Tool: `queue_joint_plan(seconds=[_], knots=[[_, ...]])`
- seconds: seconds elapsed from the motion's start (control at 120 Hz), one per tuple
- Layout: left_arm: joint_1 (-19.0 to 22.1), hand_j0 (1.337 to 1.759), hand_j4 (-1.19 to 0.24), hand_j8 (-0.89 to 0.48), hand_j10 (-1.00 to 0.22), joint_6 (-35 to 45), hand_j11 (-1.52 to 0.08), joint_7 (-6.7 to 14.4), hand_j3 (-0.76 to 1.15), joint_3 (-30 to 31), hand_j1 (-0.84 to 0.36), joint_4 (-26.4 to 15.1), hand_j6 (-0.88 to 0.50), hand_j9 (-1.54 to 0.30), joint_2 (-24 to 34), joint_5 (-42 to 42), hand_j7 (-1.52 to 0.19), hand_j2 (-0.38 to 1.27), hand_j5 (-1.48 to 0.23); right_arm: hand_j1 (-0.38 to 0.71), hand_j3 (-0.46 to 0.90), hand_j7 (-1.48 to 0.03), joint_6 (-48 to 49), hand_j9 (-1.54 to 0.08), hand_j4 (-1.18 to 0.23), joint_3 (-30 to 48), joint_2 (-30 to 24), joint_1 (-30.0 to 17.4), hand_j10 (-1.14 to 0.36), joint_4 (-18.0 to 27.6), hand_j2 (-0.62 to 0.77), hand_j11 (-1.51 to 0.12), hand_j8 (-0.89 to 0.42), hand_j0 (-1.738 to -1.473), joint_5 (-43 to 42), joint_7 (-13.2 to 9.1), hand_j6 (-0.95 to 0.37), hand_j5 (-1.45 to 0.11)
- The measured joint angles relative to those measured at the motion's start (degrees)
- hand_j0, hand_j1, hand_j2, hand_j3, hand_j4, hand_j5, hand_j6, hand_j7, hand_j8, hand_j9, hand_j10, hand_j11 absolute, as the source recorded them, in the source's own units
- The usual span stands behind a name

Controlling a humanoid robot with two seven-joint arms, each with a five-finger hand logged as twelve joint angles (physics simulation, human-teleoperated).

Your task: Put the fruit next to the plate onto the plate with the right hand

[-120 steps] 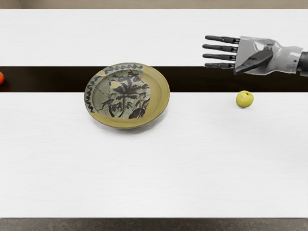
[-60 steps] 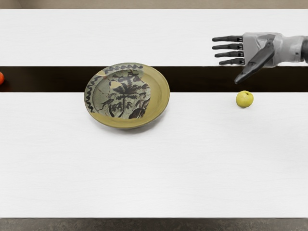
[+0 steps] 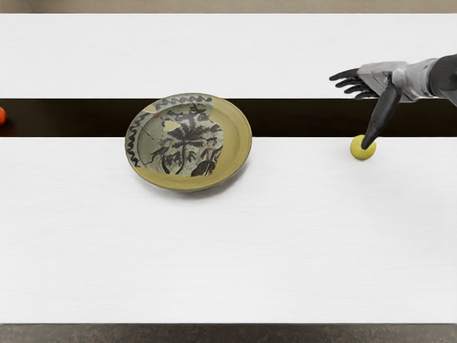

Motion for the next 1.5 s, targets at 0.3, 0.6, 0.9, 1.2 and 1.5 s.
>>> queue_joint_plan(seconds=[0.3, 0.6, 0.9, 1.2, 1.5], knots=[[0.0, 1.658, -0.23, -0.23, -0.23, 0.0, -0.3, 0.0, 0.0, 0.0, 0.07, 0.0, -0.23, -0.3, 0.0, 0.0, -0.3, 0.05, -0.3, -0.3, 0.0, -0.06, -13.7, -0.06, -0.05, -7.7, 0.9, 0.0, -0.05, 2.5, -0.01, -0.06, -0.05, -1.658, -4.8, -3.0, -0.05, -0.06], [0.0, 1.658, -0.23, -0.23, -0.23, 0.0, -0.3, 0.0, 0.0, 0.0, 0.07, 0.0, -0.23, -0.3, 0.0, 0.0, -0.3, 0.05, -0.3, -0.27, 0.0, -0.08, -20.6, -0.08, -0.07, -12.9, 2.5, -0.4, -0.07, 2.6, -0.01, -0.08, -0.07, -1.658, -9.2, -3.2, -0.07, -0.08], [0.0, 1.658, -0.23, -0.23, -0.23, 0.0, -0.3, 0.0, 0.0, 0.0, 0.07, 0.0, -0.23, -0.3, 0.0, 0.0, -0.3, 0.05, -0.3, -0.2, 0.0, -0.16, -26.9, -0.17, -0.13, -17.0, 4.4, -1.3, -0.13, 2.5, -0.02, -0.17, -0.13, -1.658, -11.8, -3.2, -0.13, -0.17], [-0.1, 1.658, -0.23, -0.23, -0.23, 0.0, -0.3, 0.0, 0.0, 0.0, 0.07, 0.0, -0.23, -0.3, 0.0, 0.0, -0.3, 0.05, -0.3, -0.08, 0.0, -0.29, -32.7, -0.29, -0.23, -20.6, 5.6, -1.4, -0.23, 2.3, -0.04, -0.29, -0.23, -1.658, -15.1, -3.2, -0.23, -0.29], [-0.1, 1.658, -0.23, -0.23, -0.23, 0.0, -0.3, 0.0, 0.0, 0.0, 0.07, 0.0, -0.23, -0.3, 0.0, 0.0, -0.3, 0.05, -0.3, -0.02, 0.0, -0.36, -36.2, -0.36, -0.28, -24.4, 7.7, -1.5, -0.28, 0.3, -0.05, -0.36, -0.28, -1.658, -15.9, -3.2, -0.28, -0.36]])
